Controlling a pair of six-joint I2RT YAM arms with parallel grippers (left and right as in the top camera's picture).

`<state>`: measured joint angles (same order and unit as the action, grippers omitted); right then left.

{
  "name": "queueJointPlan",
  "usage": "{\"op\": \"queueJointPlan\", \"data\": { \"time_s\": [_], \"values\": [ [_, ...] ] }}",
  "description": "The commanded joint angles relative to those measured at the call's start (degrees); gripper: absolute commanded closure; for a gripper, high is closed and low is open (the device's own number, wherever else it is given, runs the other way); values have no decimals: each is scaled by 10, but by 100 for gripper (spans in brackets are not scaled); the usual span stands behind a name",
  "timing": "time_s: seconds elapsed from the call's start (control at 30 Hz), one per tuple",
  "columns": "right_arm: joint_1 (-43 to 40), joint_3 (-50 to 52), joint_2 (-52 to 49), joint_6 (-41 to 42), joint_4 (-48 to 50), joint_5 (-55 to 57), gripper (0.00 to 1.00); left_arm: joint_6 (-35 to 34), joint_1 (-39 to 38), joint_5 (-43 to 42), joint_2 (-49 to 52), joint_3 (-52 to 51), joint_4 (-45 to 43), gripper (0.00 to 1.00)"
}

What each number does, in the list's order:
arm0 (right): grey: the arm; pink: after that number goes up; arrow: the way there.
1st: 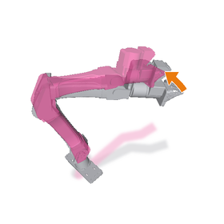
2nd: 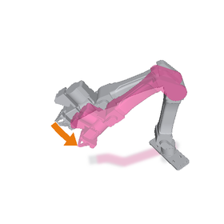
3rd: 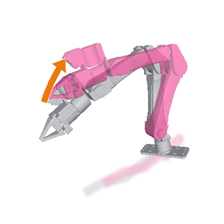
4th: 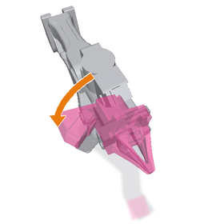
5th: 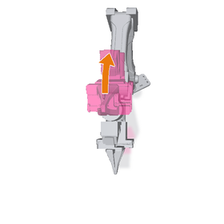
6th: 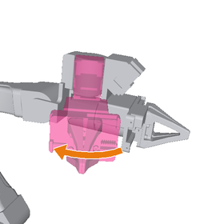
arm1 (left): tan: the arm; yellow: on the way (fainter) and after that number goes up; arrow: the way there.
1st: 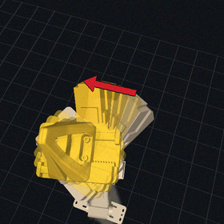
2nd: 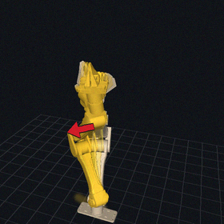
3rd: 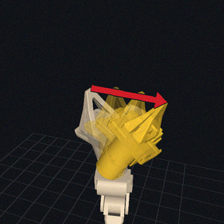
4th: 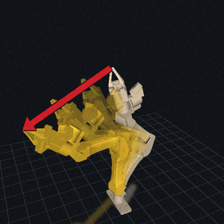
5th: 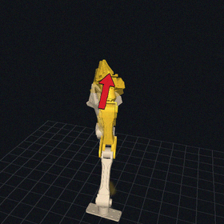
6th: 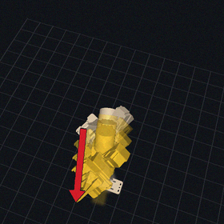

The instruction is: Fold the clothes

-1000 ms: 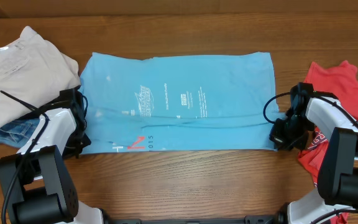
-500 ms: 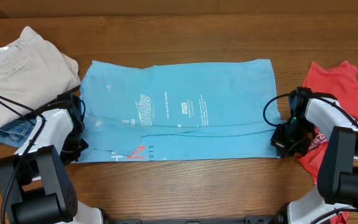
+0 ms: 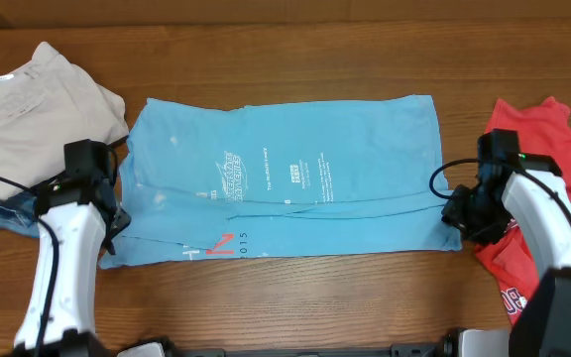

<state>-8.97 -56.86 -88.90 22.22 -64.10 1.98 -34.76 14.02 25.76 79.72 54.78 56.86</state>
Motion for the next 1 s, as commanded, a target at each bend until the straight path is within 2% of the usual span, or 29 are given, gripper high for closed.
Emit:
{"op": "queueJointPlan", "data": {
  "time_s": [0.0,0.03,0.2,0.27,0.4,0.57,0.67,0.87,0.97],
  "values": [
    [-1,-23,43,3,2,9,57,27,3,-19,-47,9,-5,36],
    [-1,-25,46,3,2,9,56,29,3,-19,-51,9,-9,36],
    [-1,-64,54,-41,5,0,52,157,2,-145,-56,39,-64,43],
    [-1,-113,54,-86,5,-30,46,199,2,-193,-50,97,-69,43],
    [-1,-195,52,-110,-1,-63,37,257,0,-293,-5,218,-44,38],
    [-1,-290,21,-156,-18,-82,35,300,-17,-321,99,353,11,37],
    [-1,-361,-33,-186,-36,-83,30,323,-33,-326,188,441,28,31],
    [-1,-473,-168,-225,-54,-122,18,327,-39,-366,338,561,35,30],
    [10,-508,-281,-257,4,-160,16,326,-39,-381,445,623,23,28]
  ]
}}
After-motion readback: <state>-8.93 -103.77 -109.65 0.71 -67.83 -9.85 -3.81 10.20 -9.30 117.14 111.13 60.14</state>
